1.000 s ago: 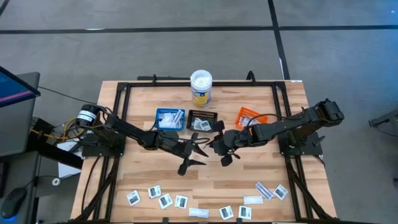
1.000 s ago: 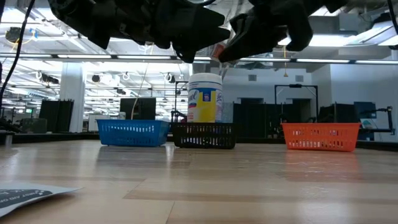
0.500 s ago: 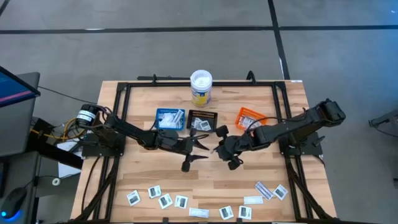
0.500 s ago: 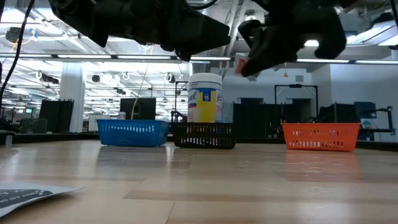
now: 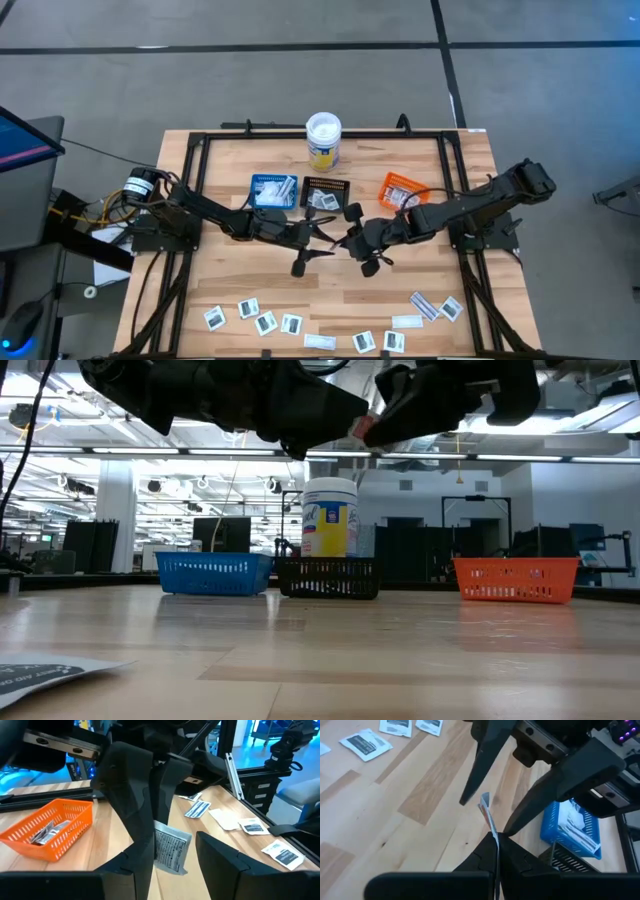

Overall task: Pick & Place First Aid Supplies
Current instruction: Put the orange ointment pack into the orange bin

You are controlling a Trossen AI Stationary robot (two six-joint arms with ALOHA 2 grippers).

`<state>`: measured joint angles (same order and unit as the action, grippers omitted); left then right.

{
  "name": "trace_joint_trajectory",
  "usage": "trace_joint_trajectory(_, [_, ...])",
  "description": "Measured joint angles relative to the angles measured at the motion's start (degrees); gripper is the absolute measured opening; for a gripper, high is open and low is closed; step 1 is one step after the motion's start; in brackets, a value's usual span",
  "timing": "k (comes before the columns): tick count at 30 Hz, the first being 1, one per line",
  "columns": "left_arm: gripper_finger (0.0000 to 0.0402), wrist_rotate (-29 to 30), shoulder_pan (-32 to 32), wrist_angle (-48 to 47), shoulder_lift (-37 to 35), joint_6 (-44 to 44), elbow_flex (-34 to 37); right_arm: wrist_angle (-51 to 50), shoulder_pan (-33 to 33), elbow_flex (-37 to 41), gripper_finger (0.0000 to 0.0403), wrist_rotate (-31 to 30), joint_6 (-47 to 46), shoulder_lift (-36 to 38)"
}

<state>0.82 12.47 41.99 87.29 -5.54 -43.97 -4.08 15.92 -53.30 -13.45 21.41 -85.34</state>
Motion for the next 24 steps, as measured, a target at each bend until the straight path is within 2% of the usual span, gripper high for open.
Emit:
trace_joint_trajectory(10, [0.0140,-1.7,0.0,-0.2,0.0,0.0,0.0,0.3,-1.4,0.0,0.0001,-3.5,-2.4,0.0])
trace_joint_trajectory(24, [0.0124,-1.4,0.0,-0.6,0.0,0.0,0.0,-0.7,-1.4,0.0,0.0001,-3.7,-4.9,1.5])
